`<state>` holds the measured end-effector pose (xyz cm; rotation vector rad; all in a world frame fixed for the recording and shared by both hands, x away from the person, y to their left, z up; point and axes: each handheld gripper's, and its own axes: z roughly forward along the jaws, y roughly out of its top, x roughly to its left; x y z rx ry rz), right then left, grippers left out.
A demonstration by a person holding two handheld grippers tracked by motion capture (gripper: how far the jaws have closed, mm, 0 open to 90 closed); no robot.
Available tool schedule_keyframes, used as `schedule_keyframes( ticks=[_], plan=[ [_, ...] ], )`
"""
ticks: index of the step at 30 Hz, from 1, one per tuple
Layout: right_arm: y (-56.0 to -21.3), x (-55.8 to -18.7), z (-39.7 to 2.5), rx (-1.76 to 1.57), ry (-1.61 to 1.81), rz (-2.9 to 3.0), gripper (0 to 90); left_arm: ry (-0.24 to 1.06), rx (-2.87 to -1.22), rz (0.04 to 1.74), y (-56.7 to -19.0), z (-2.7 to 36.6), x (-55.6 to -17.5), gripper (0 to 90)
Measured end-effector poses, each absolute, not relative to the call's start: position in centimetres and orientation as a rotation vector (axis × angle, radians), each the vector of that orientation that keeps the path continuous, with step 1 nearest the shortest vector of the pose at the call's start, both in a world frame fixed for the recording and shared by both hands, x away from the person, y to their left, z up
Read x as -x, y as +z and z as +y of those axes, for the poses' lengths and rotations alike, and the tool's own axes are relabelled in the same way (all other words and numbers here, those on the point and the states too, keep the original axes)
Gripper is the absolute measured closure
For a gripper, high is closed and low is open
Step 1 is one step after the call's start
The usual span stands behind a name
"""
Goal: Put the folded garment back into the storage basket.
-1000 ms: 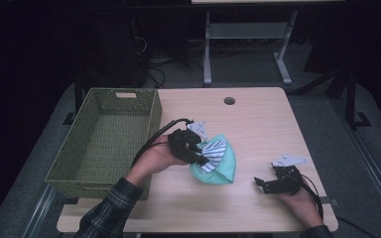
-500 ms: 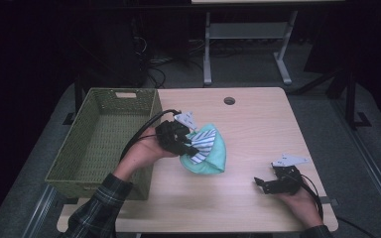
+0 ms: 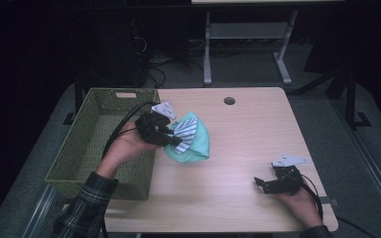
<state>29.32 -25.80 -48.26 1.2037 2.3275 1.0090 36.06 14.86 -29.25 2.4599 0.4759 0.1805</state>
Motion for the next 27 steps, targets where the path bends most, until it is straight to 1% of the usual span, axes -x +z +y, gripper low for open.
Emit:
schedule_keyframes(
  ticks=[16, 27],
  plan=[
    [-48.3, -29.3, -25.8, -1.21, 1.008, 2.323, 10.1, 0.278, -2.399, 0.638, -27.8, 19.9, -36.4, 74.0],
    [-48.3, -29.3, -25.8, -1.21, 1.008, 2.323, 10.2, 0.326, -2.353, 0.781, -27.7, 23.5, -36.6, 74.0]
  ],
)
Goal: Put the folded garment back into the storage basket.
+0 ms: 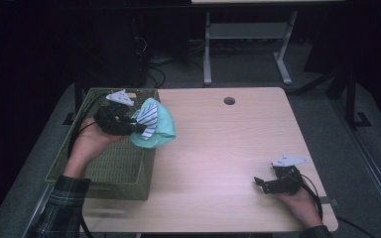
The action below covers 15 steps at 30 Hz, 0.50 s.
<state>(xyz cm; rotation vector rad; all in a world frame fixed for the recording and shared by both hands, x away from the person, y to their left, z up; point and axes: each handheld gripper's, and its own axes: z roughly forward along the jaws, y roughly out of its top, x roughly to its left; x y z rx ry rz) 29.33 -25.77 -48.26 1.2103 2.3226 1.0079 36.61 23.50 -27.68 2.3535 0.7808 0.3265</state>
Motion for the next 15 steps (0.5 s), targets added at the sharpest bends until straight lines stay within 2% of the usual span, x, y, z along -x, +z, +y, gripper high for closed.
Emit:
schedule_keyframes(
  ticks=[15],
  plan=[
    [-48.3, -29.3, -25.8, -1.21, 1.008, 2.323, 10.2, 0.383, -2.293, 0.97, -28.5, 27.5, -36.7, 73.9]
  ],
)
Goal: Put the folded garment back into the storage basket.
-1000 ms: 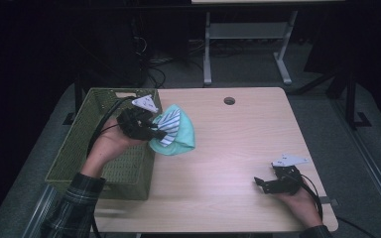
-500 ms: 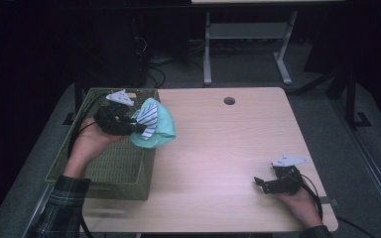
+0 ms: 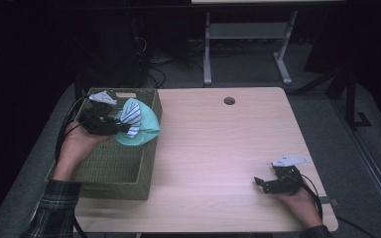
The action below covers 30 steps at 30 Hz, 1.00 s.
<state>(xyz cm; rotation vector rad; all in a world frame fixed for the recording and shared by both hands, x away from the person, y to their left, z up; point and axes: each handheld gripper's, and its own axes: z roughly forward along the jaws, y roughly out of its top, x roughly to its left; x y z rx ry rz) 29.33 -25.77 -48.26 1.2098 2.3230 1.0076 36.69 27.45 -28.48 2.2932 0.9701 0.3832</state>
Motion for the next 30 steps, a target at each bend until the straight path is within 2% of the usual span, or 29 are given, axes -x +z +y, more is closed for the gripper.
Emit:
schedule_keyframes(
  ticks=[17, 30],
  plan=[
    [-48.3, -29.3, -25.8, -1.209, 1.007, 2.323, 10.2, 0.396, -2.256, 1.15, -32.1, 31.5, -37.7, 73.9],
    [-48.3, -29.3, -25.8, -1.211, 1.007, 2.322, 10.2, 0.385, -2.268, 1.232, -35.6, 32.8, -38.6, 73.8]
  ],
)
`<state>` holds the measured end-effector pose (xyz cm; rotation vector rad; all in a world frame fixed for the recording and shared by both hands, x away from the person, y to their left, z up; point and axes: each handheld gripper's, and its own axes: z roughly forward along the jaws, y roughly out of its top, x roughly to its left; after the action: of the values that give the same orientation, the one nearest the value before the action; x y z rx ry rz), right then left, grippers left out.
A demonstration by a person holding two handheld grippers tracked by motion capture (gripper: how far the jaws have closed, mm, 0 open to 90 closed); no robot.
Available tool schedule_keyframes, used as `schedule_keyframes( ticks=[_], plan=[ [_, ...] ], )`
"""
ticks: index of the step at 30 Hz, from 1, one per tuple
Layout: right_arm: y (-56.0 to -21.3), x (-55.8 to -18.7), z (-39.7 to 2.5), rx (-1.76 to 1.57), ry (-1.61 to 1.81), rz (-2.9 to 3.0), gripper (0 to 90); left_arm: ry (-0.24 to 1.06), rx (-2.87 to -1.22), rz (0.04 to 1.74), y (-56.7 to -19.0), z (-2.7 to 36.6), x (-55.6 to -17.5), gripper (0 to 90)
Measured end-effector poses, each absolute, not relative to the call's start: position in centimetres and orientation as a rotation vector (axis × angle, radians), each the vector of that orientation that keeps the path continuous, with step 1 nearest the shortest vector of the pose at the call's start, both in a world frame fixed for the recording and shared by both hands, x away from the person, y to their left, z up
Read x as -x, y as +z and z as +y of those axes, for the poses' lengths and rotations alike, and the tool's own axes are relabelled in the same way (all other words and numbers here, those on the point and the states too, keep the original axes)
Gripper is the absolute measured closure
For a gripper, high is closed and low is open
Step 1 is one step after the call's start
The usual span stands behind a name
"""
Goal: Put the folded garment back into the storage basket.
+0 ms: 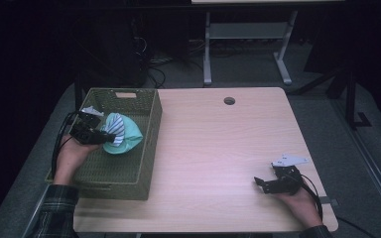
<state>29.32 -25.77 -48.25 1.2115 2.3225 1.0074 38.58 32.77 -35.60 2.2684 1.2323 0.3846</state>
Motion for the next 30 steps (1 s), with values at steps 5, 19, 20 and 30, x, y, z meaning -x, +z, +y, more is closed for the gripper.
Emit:
schedule_keyframes(
  ticks=[5, 19, 20, 30],
  plan=[
    [-48.3, -29.3, -25.8, -1.21, 1.007, 2.323, 10.2, 0.369, -2.274, 1.256, -36.7, 33.0, -38.8, 73.7],
    [-48.3, -29.3, -25.8, -1.209, 1.007, 2.323, 10.3, 0.322, -2.302, 1.294, -39.5, 33.4, -39.3, 72.5],
    [-48.3, -29.3, -25.8, -1.21, 1.007, 2.323, 10.3, 0.32, -2.313, 1.295, -39.6, 33.5, -39.4, 72.4],
    [-48.3, -29.3, -25.8, -1.211, 1.008, 2.322, 10.3, 0.312, -2.347, 1.315, -40.5, 33.3, -39.5, 68.8]
  ],
)
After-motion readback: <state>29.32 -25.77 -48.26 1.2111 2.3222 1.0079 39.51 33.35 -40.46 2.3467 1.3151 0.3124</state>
